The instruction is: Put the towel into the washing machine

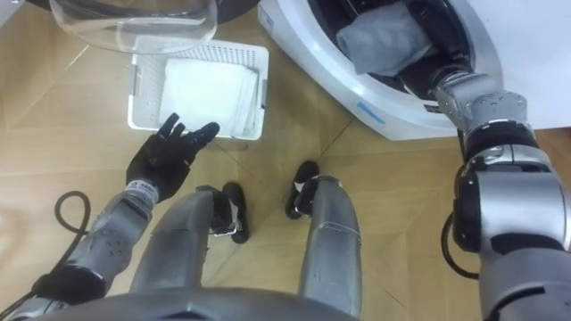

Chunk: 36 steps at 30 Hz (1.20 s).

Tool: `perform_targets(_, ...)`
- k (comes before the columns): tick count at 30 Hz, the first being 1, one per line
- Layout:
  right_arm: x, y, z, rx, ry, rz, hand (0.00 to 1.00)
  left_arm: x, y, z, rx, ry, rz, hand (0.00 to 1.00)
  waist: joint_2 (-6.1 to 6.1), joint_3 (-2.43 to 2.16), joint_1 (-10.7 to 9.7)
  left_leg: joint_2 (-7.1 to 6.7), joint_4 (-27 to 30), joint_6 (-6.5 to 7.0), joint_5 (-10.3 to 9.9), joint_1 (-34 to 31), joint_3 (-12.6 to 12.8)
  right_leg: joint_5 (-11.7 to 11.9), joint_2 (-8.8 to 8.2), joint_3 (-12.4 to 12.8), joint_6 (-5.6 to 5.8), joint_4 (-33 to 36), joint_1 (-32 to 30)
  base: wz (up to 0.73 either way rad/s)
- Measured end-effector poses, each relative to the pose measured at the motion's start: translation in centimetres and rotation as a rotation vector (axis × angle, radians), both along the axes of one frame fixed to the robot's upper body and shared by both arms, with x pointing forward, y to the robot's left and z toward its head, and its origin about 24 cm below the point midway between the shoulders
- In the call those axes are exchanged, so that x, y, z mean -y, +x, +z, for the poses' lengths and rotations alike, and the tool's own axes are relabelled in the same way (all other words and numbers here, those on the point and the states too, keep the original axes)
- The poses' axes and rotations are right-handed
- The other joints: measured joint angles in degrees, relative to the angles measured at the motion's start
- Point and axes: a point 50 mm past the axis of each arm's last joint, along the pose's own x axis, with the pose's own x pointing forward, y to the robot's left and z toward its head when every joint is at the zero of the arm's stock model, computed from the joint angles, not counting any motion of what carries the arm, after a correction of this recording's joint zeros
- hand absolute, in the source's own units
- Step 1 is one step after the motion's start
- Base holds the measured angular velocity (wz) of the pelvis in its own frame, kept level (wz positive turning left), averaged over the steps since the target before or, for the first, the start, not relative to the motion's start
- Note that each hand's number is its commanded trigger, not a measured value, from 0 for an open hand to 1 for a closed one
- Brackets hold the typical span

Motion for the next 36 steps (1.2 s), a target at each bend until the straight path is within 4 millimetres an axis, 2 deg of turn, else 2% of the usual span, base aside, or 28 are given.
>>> perform_targets(18, 0.5, 0.0, 0.3, -0.047, 0.043, -0.072, 0.00, 1.0, 1.1, 0.4, -0.011, 0.012, -0.012, 0.00, 1.11, -0.06, 0.12, -0.07, -0.12, 0.17, 0.09, 0.17, 0.01, -0.11, -0.67, -0.78, 0.16, -0.01, 0.66, 0.02)
perform_targets(21, 0.6, -0.1, 0.2, -0.056, 0.041, -0.079, 0.00, 1.0, 1.3, 0.4, -0.011, 0.015, -0.012, 0.00, 1.75, 0.01, 0.47, 0.03, -0.36, 0.17, 0.09, 1.09, 0.15, -0.11, -0.66, -0.94, 0.17, -0.12, 1.52, 0.00)
perform_targets(24, 0.8, -0.3, 0.0, -0.064, 0.024, -0.092, 0.00, 1.3, 1.3, 0.2, -0.026, 0.008, -0.011, 0.00, 2.88, -0.05, 1.26, 0.11, -1.12, 0.16, 0.09, 2.59, 0.60, -0.09, -0.64, -0.98, 0.15, -0.55, 2.73, -0.06)
perform_targets(25, 0.9, -0.3, -0.1, -0.066, 0.018, -0.098, 0.00, 1.5, 1.3, 0.1, -0.029, 0.003, -0.013, 0.00, 3.48, 0.06, 1.56, 0.21, -1.53, 0.12, 0.11, 3.29, 0.60, -0.01, -0.54, -1.14, 0.09, -1.11, 3.50, -0.04)
perform_targets(27, 0.9, -0.5, -0.3, -0.072, 0.014, -0.101, 0.00, 1.5, 1.3, 0.1, -0.030, 0.000, -0.013, 0.00, 3.85, 0.09, 1.77, 0.20, -2.17, 0.01, 0.18, 4.26, 0.64, -0.01, -0.48, -1.25, 0.08, -1.49, 4.34, -0.02)
perform_targets(31, 1.0, -1.6, -2.0, -0.071, 0.006, -0.140, 0.00, 1.3, 1.6, 0.0, -0.025, 0.036, -0.051, 0.00, 4.09, 0.01, 3.23, 0.26, -5.54, -0.57, 1.15, 7.09, 0.53, 0.76, 0.70, -1.35, 0.18, -5.06, 7.26, -0.04)
perform_targets(33, 1.1, -2.4, -2.9, -0.068, 0.001, -0.152, 0.00, 1.0, 1.5, -0.2, -0.036, 0.045, -0.056, 0.00, 4.79, -0.03, 3.29, 0.52, -6.68, -0.76, 1.28, 8.49, -0.24, 1.01, 1.36, -2.42, 0.32, -7.06, 9.42, 0.07)
perform_targets(36, 1.0, -4.8, -5.6, -0.086, -0.017, -0.180, 0.00, 0.1, 0.6, -1.1, -0.079, 0.084, -0.073, 0.00, 5.33, -0.13, 3.59, 1.20, -10.93, -1.54, 1.87, 13.37, -0.41, 1.95, 3.28, -3.63, 0.89, -12.42, 15.28, 0.03)
